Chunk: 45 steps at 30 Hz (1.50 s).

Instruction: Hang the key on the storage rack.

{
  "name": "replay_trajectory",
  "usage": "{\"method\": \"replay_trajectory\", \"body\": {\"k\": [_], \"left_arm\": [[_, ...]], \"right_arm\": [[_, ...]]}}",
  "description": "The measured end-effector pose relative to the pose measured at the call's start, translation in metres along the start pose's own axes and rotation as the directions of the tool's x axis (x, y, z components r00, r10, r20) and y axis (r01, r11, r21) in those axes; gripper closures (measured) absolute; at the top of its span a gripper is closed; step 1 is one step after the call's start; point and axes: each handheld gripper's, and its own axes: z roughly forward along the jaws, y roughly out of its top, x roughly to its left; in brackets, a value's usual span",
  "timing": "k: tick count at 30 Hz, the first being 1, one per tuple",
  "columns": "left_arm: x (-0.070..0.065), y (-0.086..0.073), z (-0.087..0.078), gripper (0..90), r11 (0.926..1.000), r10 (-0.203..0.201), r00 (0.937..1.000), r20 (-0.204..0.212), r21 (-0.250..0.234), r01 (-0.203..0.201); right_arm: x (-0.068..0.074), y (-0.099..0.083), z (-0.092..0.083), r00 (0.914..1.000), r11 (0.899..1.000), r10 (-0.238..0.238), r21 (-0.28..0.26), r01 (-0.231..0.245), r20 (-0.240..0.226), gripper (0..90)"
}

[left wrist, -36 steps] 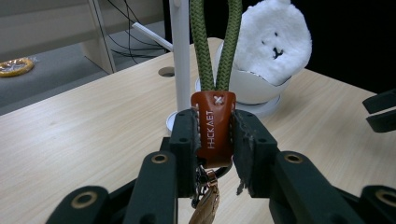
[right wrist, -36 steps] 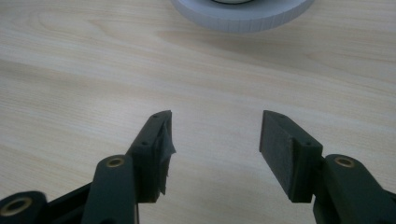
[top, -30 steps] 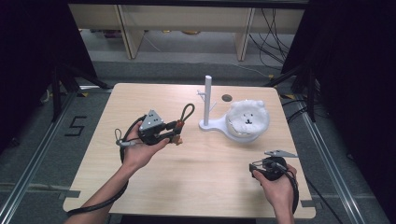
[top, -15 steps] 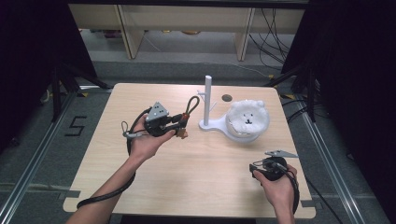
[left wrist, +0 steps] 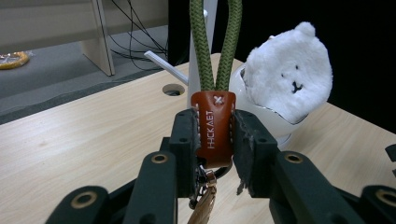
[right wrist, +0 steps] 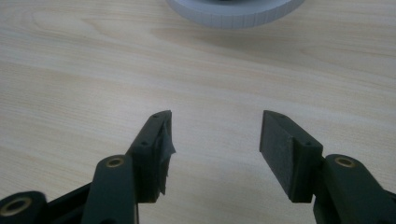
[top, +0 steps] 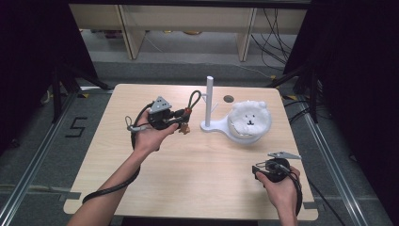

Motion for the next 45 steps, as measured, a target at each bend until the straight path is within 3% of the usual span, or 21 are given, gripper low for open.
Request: {"method": "replay_trajectory", "body": {"k": [2,3,6,8,11,15,16,18,24,25,29,36,38,39,44,45], "left_arm": [[0.002,0.001,0.002,70.0,0.9999,-0.015,0.9999,0.003,0.001,0.015],[0.002,0.002,0.003,69.9,0.9999,-0.015,0.9999,0.003,0.002,0.015],[0.004,0.004,0.005,69.9,0.9996,-0.026,0.9997,0.002,0.009,0.026],[0.005,0.004,0.007,69.9,0.9995,-0.028,0.9996,0.004,0.012,0.027],[0.005,0.004,0.009,69.9,0.9994,-0.032,0.9995,0.003,0.015,0.032],[0.004,0.006,0.012,69.9,0.9993,-0.035,0.9994,0.0,0.015,0.035],[0.004,0.007,0.012,69.9,0.9993,-0.035,0.9994,0.0,0.013,0.035],[0.005,0.008,0.013,69.9,0.9995,-0.03,0.9996,-0.005,0.013,0.03],[0.005,0.009,0.017,69.9,0.999,-0.037,0.9993,-0.011,0.024,0.037],[0.006,0.008,0.018,69.8,0.999,-0.038,0.9993,-0.009,0.026,0.038],[0.006,0.006,0.022,69.8,0.9986,-0.04,0.9992,-0.006,0.033,0.04],[0.006,0.002,0.028,69.8,0.9974,-0.048,0.9988,-0.012,0.053,0.049],[0.006,0.002,0.029,69.8,0.9974,-0.048,0.9988,-0.01,0.054,0.048],[0.006,0.002,0.03,69.8,0.9975,-0.046,0.9989,-0.01,0.054,0.046],[0.005,0.001,0.034,69.7,0.9972,-0.051,0.9986,-0.014,0.055,0.052],[0.005,0.001,0.034,69.7,0.9971,-0.052,0.9986,-0.014,0.056,0.052]], "right_arm": [[-0.001,0.0,0.001,0.9999,1.0,-0.011,-0.006,0.011,-0.003,44.9],[0.001,0.0,0.002,0.9999,1.0,0.013,-0.015,-0.013,-0.006,44.8],[0.0,0.0,0.002,0.9999,1.0,0.009,-0.018,-0.009,-0.013,44.9],[0.0,-0.001,0.001,1.0,1.0,-0.002,0.0,0.002,-0.005,44.8],[0.002,0.0,0.0,0.9997,1.0,0.023,0.007,-0.023,0.001,44.8],[0.001,0.0,0.002,0.9998,1.0,0.017,-0.012,-0.018,-0.012,44.8],[0.0,-0.001,0.002,0.9999,1.0,-0.007,0.001,0.007,-0.01,44.8],[0.001,-0.001,0.002,1.0,1.0,0.007,0.007,-0.007,-0.005,44.8],[0.001,0.0,0.005,0.9999,1.0,-0.012,-0.019,0.011,-0.009,44.8],[0.002,0.0,0.004,0.9999,1.0,0.011,-0.012,-0.011,-0.008,44.8],[0.0,0.0,0.003,0.9999,1.0,-0.01,-0.007,0.01,-0.014,44.9],[0.002,0.0,0.003,0.9997,1.0,0.022,-0.01,-0.022,-0.001,44.9],[0.0,0.0,0.003,1.0,1.0,-0.003,-0.002,0.003,0.009,44.9],[0.001,0.0,0.002,0.9999,1.0,0.009,-0.005,-0.009,-0.01,44.8],[-0.002,0.0,0.002,0.9997,1.0,-0.022,-0.013,0.022,-0.008,44.9],[-0.001,0.0,0.001,0.9999,1.0,-0.009,-0.009,0.009,-0.013,44.9]]}}
